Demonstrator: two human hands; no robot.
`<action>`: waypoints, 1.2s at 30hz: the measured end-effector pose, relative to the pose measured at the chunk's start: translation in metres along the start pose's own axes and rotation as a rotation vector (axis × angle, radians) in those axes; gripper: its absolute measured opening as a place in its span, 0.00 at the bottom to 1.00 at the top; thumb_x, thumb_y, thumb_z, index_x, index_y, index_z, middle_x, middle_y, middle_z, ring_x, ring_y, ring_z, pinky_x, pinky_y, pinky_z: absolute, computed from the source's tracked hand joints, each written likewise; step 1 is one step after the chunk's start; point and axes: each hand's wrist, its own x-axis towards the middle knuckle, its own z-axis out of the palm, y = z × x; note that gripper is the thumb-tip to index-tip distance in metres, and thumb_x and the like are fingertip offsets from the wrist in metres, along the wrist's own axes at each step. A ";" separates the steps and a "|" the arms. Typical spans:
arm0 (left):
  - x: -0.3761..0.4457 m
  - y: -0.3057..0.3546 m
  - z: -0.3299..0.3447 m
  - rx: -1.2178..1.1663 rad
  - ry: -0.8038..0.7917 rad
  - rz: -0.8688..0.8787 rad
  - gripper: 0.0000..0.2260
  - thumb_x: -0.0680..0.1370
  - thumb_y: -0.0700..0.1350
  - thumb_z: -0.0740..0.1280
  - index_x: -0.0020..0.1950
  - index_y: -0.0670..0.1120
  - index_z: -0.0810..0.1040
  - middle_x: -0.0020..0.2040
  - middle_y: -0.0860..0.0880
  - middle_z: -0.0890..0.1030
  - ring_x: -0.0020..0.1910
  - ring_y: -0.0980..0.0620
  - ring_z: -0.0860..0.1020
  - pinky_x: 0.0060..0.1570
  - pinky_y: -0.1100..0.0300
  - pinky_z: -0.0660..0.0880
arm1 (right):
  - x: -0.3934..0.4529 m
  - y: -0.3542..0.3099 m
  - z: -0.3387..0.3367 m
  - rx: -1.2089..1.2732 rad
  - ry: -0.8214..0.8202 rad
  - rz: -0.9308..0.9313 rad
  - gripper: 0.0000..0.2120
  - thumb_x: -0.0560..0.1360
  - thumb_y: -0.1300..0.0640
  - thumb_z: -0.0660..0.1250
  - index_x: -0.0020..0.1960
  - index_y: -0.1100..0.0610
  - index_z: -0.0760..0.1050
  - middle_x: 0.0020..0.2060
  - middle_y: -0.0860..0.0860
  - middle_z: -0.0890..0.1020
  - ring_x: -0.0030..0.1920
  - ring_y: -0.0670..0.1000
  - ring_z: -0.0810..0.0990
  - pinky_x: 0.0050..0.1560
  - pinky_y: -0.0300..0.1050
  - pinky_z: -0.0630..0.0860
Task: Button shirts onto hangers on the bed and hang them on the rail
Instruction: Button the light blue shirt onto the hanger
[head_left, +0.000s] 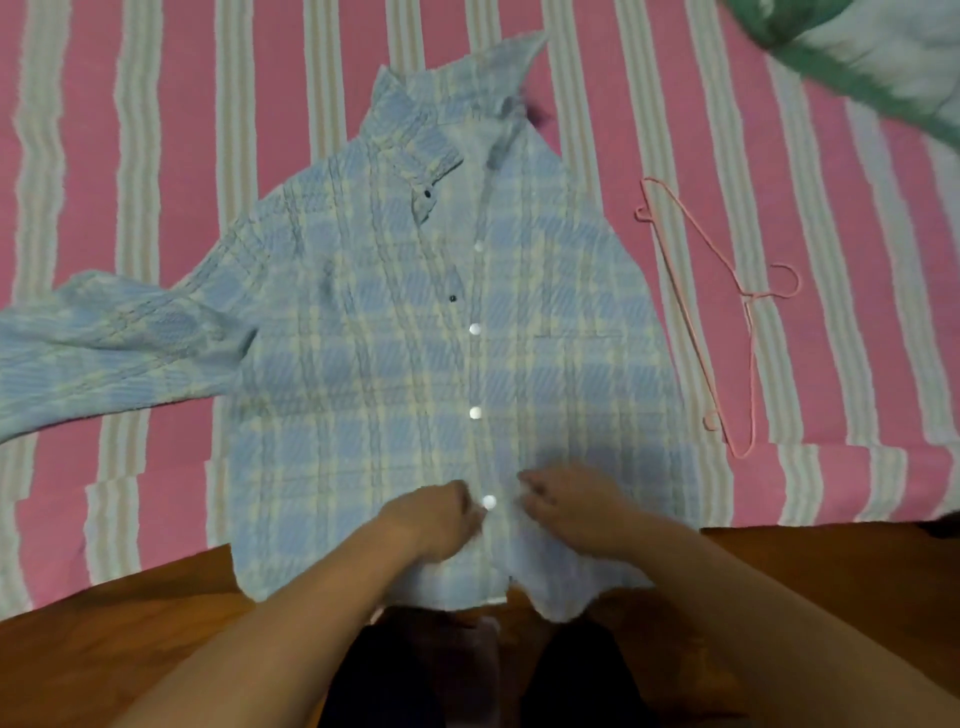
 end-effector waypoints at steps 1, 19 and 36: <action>0.003 0.000 -0.009 -0.018 0.052 -0.007 0.18 0.83 0.63 0.56 0.55 0.50 0.75 0.51 0.49 0.81 0.48 0.49 0.79 0.50 0.52 0.75 | 0.003 0.009 -0.015 0.016 0.075 0.037 0.17 0.83 0.47 0.59 0.65 0.53 0.77 0.59 0.51 0.81 0.61 0.54 0.78 0.59 0.47 0.70; 0.110 0.073 -0.150 -0.129 0.958 -0.162 0.13 0.81 0.44 0.64 0.64 0.42 0.76 0.59 0.40 0.76 0.51 0.40 0.78 0.46 0.48 0.76 | 0.149 0.176 -0.221 0.448 0.835 0.858 0.24 0.78 0.49 0.62 0.68 0.62 0.70 0.65 0.62 0.72 0.66 0.64 0.71 0.62 0.59 0.70; 0.188 0.029 -0.312 0.429 0.918 -0.133 0.12 0.83 0.45 0.59 0.63 0.39 0.69 0.59 0.38 0.76 0.57 0.36 0.76 0.44 0.46 0.71 | 0.161 0.006 -0.281 0.475 1.322 0.077 0.18 0.83 0.55 0.57 0.36 0.62 0.67 0.28 0.53 0.68 0.31 0.52 0.64 0.34 0.51 0.60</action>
